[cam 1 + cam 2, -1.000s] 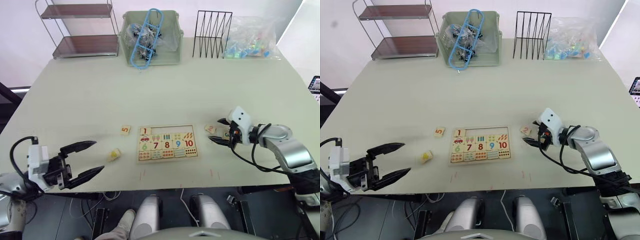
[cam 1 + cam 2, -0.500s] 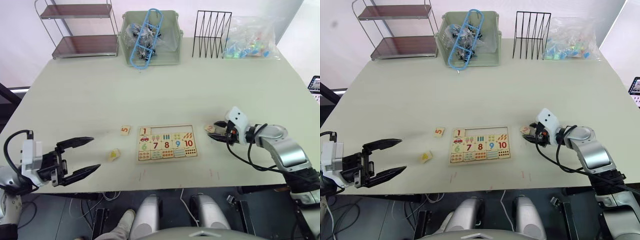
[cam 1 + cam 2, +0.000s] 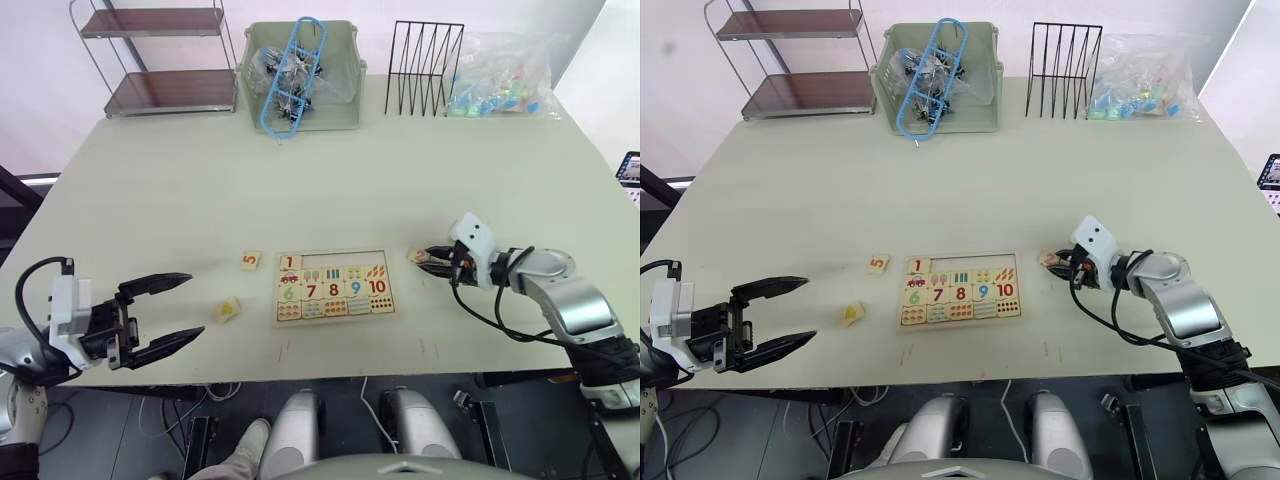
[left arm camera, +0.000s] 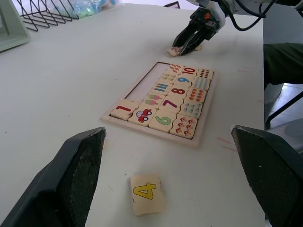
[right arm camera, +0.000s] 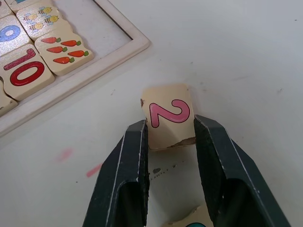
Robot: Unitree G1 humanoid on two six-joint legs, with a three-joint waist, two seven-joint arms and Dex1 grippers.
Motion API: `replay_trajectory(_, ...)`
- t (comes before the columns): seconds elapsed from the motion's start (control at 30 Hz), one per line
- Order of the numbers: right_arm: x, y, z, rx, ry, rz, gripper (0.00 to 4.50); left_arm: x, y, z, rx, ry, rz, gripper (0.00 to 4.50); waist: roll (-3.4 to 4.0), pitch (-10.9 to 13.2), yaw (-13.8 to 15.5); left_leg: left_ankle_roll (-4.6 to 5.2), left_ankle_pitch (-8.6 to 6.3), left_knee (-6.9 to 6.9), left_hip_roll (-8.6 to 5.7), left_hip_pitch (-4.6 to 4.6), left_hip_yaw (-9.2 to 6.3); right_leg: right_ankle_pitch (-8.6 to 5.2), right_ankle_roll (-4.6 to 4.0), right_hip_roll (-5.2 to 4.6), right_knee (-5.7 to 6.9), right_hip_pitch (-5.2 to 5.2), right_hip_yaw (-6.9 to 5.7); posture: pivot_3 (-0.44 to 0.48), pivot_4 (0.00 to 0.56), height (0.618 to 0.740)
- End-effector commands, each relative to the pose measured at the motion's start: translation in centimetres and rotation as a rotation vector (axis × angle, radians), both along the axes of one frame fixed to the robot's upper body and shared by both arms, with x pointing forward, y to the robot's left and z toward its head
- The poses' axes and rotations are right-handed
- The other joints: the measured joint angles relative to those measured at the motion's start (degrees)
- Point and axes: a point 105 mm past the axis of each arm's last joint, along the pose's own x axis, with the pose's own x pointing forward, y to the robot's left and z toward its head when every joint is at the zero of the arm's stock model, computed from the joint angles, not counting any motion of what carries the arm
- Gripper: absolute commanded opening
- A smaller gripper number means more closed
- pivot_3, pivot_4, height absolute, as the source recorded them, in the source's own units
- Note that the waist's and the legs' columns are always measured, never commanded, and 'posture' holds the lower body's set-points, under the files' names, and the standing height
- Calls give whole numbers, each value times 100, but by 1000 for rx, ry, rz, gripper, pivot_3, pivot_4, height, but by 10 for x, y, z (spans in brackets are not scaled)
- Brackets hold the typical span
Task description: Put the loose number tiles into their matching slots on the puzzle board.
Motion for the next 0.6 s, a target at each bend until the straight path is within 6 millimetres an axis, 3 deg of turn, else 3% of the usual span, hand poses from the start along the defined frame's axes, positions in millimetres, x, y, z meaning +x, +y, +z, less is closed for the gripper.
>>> replay_trajectory(0.03, 2, 10, 23, -33, -67, 40, 842, 1, 0, 8, 17, -28, -1, 4500, 0, 0, -6, 0, 0, 0, 0, 0, 0, 0, 0, 0, 0, -1, 1, 0, 150, 739)
replay_trajectory(0.33, 5, 42, 46, -96, -38, 121, 842, 2, 8, 6, 44, -52, 57, 4500, 1, 1, -3, 0, 0, 0, 5, -4, -4, 1, -4, 3, -1, -6, -2, 0, 150, 739)
replay_trajectory(0.6, 10, 84, 65, -139, -8, 197, 842, -4, 13, 6, 45, -43, 77, 4500, 2, 2, -25, 0, 0, -1, 6, -10, -4, 3, -6, 1, 0, -13, -3, 0, 150, 739)
